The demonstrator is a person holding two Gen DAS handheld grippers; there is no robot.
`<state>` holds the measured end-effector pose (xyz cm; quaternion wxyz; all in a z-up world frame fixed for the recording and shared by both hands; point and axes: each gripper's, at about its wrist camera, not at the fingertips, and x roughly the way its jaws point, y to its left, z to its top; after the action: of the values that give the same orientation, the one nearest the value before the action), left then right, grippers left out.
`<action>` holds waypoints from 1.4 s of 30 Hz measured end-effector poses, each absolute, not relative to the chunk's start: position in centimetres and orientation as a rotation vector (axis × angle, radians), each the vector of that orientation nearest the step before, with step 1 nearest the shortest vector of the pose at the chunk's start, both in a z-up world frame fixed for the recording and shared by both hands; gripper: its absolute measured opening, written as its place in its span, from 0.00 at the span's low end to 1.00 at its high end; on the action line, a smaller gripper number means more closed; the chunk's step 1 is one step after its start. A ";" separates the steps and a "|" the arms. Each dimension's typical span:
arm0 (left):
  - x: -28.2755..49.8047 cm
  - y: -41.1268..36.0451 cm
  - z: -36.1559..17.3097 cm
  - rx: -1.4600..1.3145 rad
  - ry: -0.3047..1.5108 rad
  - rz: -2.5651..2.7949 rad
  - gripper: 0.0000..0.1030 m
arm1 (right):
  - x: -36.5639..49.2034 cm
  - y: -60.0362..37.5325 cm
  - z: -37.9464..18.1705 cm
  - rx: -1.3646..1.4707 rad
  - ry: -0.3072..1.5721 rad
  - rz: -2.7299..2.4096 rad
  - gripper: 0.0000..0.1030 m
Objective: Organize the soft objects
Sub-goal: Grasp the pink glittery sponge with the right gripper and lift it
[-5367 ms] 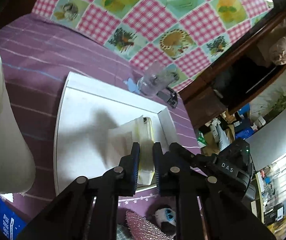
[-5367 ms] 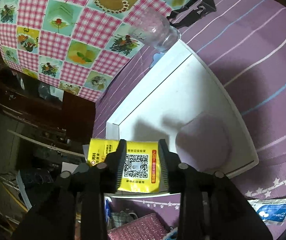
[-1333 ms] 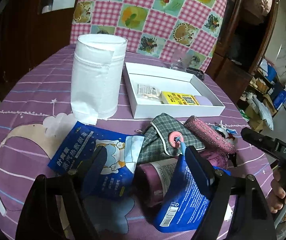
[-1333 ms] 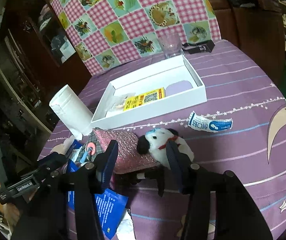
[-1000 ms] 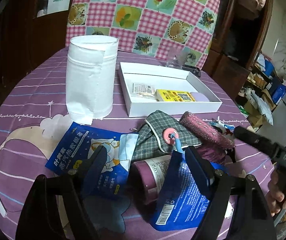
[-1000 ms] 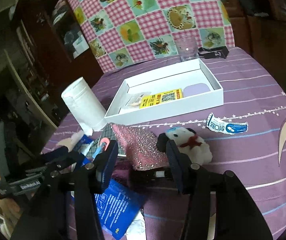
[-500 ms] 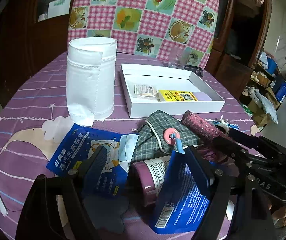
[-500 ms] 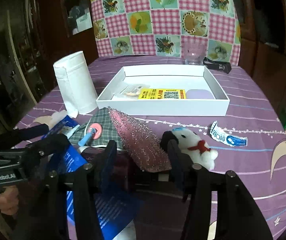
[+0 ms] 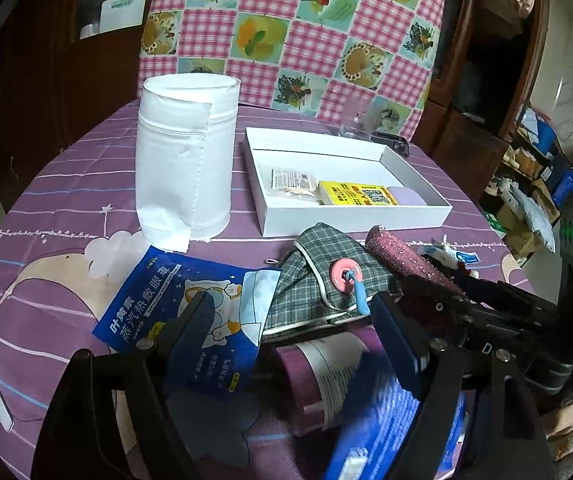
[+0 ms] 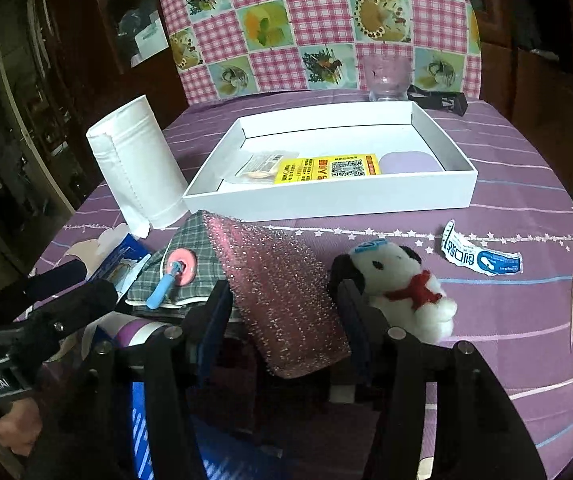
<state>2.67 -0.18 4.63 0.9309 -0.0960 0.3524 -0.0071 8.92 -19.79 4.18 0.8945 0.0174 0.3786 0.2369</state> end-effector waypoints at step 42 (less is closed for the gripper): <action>3.4 -3.0 6.9 -0.139 0.669 -0.050 0.78 | 7.1 -27.3 9.0 0.376 0.614 0.522 0.17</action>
<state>3.40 -3.05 6.89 0.9419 -0.0681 0.3280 -0.0243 7.07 -27.29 8.99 0.9027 0.1821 0.2969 0.2525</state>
